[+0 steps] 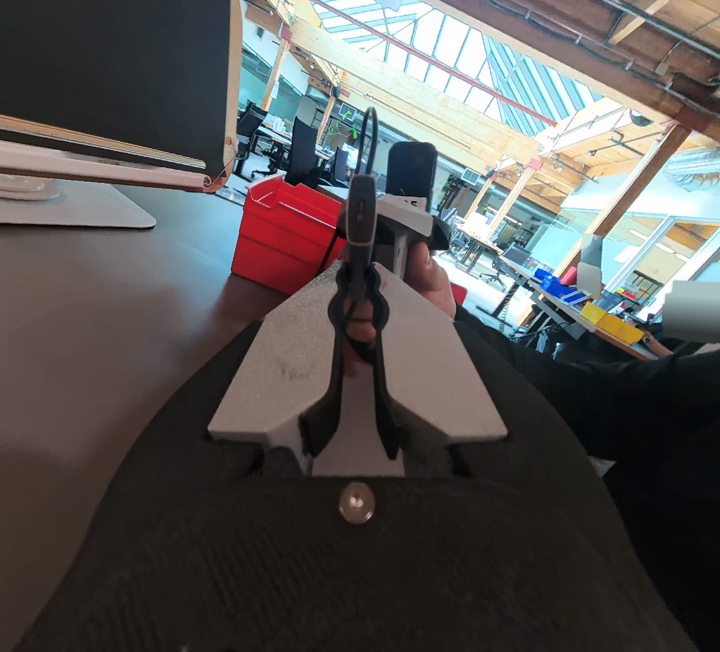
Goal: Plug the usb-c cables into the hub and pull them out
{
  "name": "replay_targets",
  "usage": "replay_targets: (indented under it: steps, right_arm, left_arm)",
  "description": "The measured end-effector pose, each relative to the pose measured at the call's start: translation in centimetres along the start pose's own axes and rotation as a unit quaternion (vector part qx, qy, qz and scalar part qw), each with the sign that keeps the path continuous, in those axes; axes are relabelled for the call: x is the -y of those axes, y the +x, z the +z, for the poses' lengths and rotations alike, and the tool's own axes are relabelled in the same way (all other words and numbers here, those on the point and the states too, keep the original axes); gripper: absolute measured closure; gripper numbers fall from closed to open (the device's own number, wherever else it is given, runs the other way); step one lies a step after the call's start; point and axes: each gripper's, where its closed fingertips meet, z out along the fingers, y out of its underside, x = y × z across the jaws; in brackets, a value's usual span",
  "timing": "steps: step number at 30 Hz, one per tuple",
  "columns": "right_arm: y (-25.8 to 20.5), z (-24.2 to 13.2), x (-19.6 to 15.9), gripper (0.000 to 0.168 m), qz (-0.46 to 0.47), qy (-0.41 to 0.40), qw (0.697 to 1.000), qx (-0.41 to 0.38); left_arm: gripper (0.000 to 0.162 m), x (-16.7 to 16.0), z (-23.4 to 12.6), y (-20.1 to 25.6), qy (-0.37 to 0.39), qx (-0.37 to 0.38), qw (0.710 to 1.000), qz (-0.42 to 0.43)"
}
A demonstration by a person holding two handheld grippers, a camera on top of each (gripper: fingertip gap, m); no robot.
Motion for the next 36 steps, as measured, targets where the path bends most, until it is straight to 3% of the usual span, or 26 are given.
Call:
replay_targets:
  steps: [8, 12, 17, 21, 27, 36]
  right_arm:
    - [-0.4, 0.0, -0.2, 0.165, -0.009, -0.013, 1.0, 0.008]
    - [-0.7, 0.6, -1.7, 0.165, -0.034, -0.056, 0.998, 0.009]
    - [-0.6, 0.5, -1.6, 0.164, -0.037, -0.051, 0.998, 0.004]
    - [-0.5, 0.6, -1.5, 0.158, -0.029, -0.046, 0.999, 0.002]
    - [-1.8, 0.3, -1.2, 0.165, 0.001, -0.046, 0.997, 0.054]
    - [-2.2, 0.2, -1.2, 0.165, -0.033, -0.057, 0.996, 0.052]
  left_arm:
    - [0.154, -0.3, 0.2, 0.4, -0.006, -0.015, 1.0, -0.013]
    - [0.155, -0.5, 0.3, 0.3, -0.016, 0.006, 1.0, 0.024]
    - [0.154, -0.5, 0.4, 0.3, -0.034, 0.049, 0.991, 0.119]
    - [0.155, -0.4, 0.3, 0.4, -0.035, 0.056, 0.989, 0.131]
    - [0.155, 0.4, 0.1, 1.7, 0.002, -0.035, 0.999, 0.01]
    - [0.155, 0.4, 0.0, 2.1, 0.004, -0.058, 0.998, -0.022]
